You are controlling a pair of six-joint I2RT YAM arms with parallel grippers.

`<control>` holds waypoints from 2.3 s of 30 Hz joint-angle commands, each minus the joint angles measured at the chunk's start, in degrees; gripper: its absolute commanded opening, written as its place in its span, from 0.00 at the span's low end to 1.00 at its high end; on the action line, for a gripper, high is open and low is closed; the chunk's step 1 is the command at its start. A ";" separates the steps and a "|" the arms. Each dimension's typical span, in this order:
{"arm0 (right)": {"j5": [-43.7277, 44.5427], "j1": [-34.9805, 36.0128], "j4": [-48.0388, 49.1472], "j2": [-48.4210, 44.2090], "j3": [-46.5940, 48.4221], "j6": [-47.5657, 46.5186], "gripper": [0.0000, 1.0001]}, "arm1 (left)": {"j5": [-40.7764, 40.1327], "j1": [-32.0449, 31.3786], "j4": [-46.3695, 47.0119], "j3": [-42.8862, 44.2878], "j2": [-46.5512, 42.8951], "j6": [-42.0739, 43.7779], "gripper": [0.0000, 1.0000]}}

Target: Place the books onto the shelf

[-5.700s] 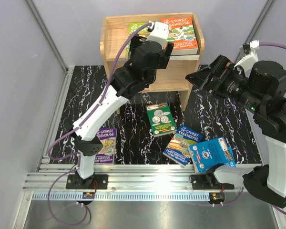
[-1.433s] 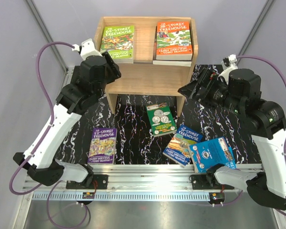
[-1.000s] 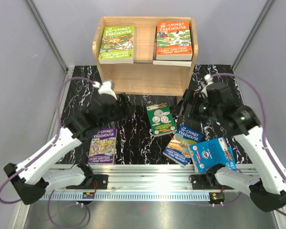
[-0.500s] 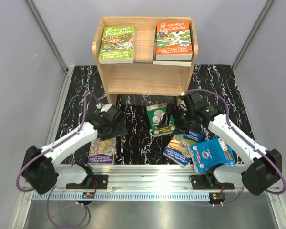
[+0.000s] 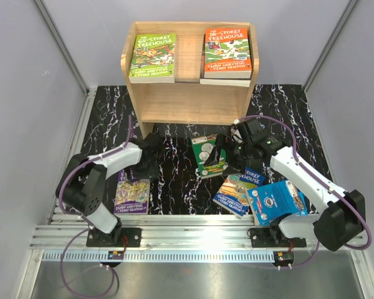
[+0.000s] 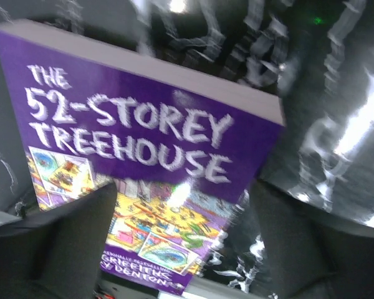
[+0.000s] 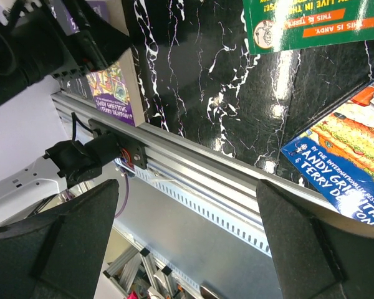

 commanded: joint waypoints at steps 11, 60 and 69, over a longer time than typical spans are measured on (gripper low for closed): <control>1.06 0.13 -1.47 -0.07 2.60 -1.22 1.00 | 14.40 13.24 14.67 -10.21 -2.55 8.53 0.00; 0.63 7.68 27.17 32.01 -8.03 -0.08 1.00 | 29.69 -12.51 33.56 -18.38 -8.01 -10.79 0.99; -1.66 11.11 28.52 32.11 -7.68 2.04 0.60 | 35.67 -12.60 44.38 -22.25 -6.77 -13.43 0.99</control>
